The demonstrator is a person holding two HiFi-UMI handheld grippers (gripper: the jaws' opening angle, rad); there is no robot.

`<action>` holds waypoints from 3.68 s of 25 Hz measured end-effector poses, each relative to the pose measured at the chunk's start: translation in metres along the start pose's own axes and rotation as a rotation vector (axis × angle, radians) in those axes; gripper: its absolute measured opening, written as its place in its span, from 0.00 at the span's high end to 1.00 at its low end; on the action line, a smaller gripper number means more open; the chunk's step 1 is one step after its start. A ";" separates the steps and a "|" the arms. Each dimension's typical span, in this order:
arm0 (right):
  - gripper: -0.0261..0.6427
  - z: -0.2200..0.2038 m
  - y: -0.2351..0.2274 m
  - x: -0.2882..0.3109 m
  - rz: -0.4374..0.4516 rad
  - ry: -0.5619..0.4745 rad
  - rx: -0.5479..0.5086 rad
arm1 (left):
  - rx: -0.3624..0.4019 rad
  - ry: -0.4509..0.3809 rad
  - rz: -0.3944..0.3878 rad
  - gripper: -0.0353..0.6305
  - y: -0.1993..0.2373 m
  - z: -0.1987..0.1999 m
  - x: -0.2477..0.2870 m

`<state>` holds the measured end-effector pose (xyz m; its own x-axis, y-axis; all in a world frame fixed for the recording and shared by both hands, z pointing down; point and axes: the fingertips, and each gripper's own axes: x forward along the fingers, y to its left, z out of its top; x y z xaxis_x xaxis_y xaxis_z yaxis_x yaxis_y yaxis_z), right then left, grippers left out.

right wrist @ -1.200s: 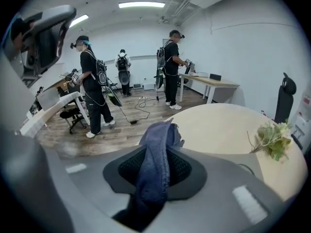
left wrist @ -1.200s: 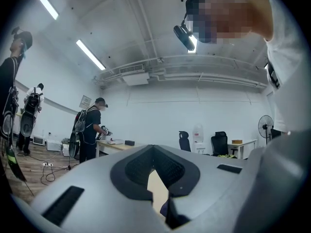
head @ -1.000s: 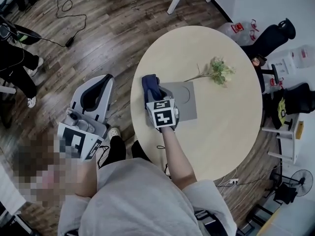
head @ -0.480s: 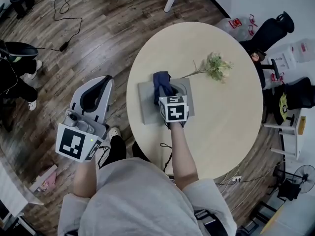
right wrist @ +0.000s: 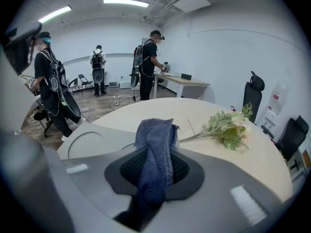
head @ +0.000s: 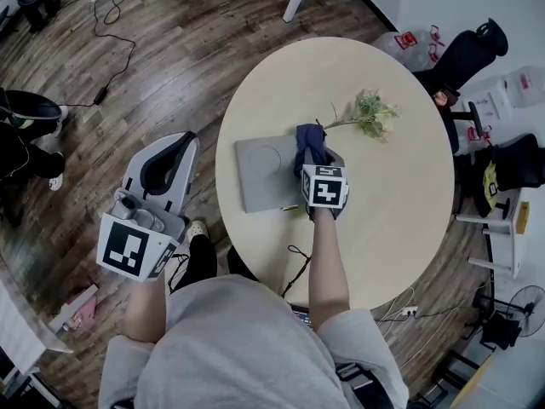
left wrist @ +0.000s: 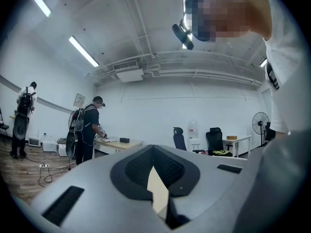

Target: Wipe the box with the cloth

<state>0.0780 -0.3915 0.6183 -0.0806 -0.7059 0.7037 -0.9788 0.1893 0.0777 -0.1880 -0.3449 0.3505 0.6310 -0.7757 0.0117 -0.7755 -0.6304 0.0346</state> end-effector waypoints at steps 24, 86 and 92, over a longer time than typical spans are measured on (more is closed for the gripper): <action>0.84 0.012 0.031 -0.053 0.069 -0.078 0.028 | 0.004 -0.034 -0.010 0.94 -0.014 0.012 -0.015; 0.84 -0.067 -0.029 -0.069 0.024 -0.054 0.005 | 0.032 -0.025 -0.061 0.94 -0.094 0.013 0.006; 0.84 -0.070 -0.036 -0.070 0.015 -0.060 0.011 | 0.037 -0.020 -0.054 0.94 -0.098 0.011 0.005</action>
<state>0.1321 -0.3013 0.6157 -0.1063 -0.7426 0.6613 -0.9794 0.1929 0.0592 -0.1088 -0.2876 0.3358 0.6719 -0.7405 -0.0087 -0.7406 -0.6720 -0.0027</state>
